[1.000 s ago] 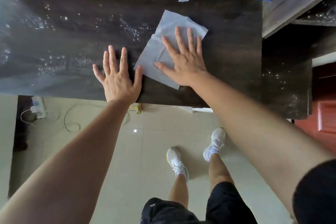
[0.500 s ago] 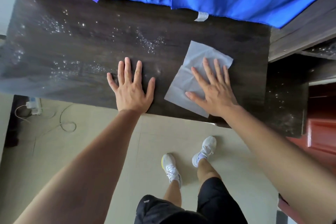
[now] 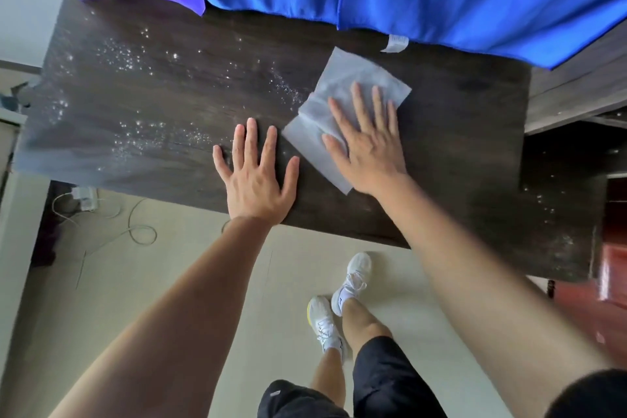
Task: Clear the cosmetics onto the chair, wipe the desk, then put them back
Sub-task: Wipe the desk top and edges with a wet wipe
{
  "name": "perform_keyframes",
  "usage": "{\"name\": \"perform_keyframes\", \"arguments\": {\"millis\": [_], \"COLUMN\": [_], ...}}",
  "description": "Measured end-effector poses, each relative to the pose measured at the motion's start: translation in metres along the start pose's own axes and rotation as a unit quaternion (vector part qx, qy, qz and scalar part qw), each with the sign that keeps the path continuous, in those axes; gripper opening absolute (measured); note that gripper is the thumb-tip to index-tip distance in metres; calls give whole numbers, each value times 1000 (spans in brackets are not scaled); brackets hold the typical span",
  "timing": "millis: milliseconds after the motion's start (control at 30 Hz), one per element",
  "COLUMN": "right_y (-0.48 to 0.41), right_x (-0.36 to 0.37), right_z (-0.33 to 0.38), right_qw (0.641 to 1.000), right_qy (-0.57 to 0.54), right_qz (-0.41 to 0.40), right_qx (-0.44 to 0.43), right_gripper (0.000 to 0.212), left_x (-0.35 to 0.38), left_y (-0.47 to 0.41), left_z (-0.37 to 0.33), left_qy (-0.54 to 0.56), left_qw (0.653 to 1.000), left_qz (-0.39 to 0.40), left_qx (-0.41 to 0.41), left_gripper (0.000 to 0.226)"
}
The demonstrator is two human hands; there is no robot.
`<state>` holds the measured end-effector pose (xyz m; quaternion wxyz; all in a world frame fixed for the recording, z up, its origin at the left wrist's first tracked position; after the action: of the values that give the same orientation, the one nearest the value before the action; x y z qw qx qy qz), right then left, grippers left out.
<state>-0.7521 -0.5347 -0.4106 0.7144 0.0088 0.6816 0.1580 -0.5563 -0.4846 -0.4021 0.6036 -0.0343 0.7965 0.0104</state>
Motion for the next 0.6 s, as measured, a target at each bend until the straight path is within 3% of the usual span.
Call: {"name": "perform_keyframes", "arguments": {"millis": [167, 367, 500, 600], "right_y": [55, -46, -73, -24], "right_x": [12, -14, -19, -6], "right_z": [-53, -69, -12, 20], "right_qw": [1000, 991, 999, 998], "right_qy": [19, -27, -5, 2], "right_qz": [24, -2, -17, -22], "right_qx": [1, 130, 35, -50], "right_gripper": [78, 79, 73, 71], "left_x": [0, -1, -2, -3], "left_y": [0, -1, -1, 0], "left_z": [-1, 0, -2, -3], "left_qy": [0, -5, -5, -8], "left_qw": [1000, 1000, 1000, 1000], "left_qz": [0, -7, 2, 15], "left_qx": [-3, -5, -4, -5], "left_gripper": [65, 63, 63, 63]}}
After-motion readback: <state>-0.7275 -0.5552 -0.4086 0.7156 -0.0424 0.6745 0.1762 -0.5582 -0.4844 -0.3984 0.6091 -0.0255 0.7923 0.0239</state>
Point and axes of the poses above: each hand's wrist, its own y-axis away from the middle knuckle, its own x-axis out of the palm, z = x × y, the point moved 8 cm from there along -y, towards the middle knuckle, and after that the axes turned 4 degrees about y, right-handed, at the moved point
